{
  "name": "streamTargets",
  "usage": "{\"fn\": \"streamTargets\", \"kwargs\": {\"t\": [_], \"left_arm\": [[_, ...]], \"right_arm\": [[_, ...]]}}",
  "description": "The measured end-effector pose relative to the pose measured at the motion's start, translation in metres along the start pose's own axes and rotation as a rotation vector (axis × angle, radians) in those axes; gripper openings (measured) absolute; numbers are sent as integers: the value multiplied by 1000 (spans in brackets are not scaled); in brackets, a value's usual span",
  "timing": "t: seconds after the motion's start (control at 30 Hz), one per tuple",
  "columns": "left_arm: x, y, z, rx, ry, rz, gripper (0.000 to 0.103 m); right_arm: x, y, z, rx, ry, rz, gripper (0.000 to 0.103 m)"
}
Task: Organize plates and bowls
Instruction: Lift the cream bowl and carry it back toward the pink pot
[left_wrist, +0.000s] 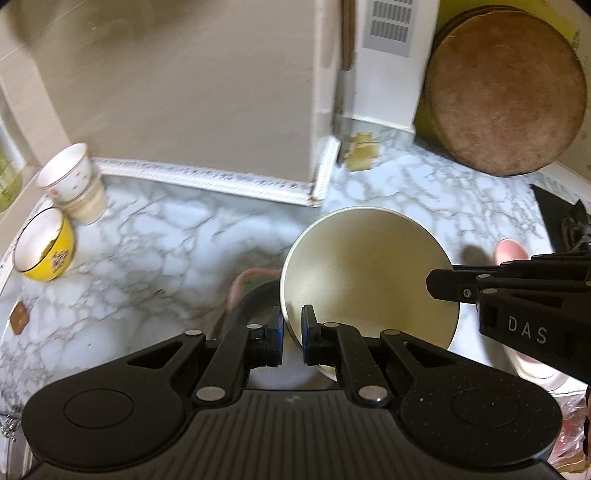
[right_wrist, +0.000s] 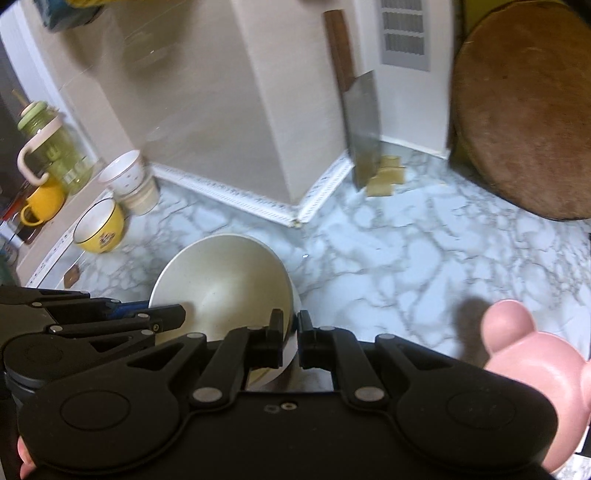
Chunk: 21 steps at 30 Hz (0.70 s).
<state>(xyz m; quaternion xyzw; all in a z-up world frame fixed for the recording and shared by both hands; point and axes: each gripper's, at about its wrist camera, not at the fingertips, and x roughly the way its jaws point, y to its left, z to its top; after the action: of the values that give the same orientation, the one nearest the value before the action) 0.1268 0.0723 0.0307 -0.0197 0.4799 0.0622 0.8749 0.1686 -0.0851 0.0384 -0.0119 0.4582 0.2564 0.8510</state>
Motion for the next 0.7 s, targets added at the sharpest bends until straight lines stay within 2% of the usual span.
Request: {"fn": "streamTargets", "kwargs": {"t": [0.37, 0.7], "left_arm": [[15, 29, -10, -21, 49, 62, 8], [34, 35, -12, -10, 89, 60, 8]], "right_arm": [[36, 31, -3, -3, 88, 31, 8], [51, 36, -10, 1, 137, 27, 9]]}}
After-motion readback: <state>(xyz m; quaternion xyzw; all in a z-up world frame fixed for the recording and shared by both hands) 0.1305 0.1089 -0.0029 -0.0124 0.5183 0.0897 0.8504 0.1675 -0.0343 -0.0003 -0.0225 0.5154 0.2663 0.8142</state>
